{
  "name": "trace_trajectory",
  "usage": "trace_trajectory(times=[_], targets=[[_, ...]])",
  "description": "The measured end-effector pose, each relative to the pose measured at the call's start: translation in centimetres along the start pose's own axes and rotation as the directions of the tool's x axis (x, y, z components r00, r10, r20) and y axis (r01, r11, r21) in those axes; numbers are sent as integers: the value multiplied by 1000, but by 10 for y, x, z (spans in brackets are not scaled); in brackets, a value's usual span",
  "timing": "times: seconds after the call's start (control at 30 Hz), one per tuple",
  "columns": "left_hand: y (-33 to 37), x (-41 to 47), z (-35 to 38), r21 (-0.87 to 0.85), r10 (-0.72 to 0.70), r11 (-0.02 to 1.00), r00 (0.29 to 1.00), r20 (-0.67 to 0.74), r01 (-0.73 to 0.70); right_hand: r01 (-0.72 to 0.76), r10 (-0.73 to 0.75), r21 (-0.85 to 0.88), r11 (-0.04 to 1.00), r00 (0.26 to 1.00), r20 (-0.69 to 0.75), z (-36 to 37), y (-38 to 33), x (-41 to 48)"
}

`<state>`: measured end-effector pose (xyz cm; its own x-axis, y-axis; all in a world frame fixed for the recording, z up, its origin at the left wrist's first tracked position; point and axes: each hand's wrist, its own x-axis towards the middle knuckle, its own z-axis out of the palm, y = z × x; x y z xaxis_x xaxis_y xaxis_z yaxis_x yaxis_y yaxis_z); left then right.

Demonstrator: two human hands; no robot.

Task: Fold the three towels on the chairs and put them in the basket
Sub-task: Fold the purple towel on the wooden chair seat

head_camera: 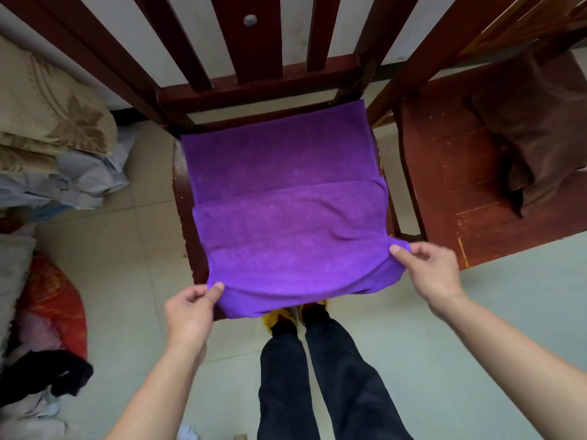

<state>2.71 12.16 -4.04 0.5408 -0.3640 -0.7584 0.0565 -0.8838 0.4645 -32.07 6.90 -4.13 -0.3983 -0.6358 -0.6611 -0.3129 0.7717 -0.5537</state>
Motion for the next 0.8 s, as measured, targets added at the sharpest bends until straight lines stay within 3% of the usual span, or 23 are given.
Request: trace_trajectory(times=[0.13,0.27,0.43,0.53,0.67,0.8], targets=[[69,25,-1,-110,127,986,992,-30,-129,75,-74,109,991,997,-17,5,-58,36],[103,61,15,-91,150,984,988,-32,-152,44,-42,51,998,998,-45,27,-83,82],[90,75,26,-69,119,990,989,-87,-125,18,-20,-16,1000,991,-132,34,-66,80],[55,51,20,-65,138,988,987,-78,-143,-44,46,24,999,993,-106,23,-35,50],[-17,23,13,192,30,981,998,-48,-21,-189,189,-138,972,982,-14,16,20,13],[-41,6,17,474,91,880,992,-90,-38,-244,289,-331,912,953,94,14,56,-11]])
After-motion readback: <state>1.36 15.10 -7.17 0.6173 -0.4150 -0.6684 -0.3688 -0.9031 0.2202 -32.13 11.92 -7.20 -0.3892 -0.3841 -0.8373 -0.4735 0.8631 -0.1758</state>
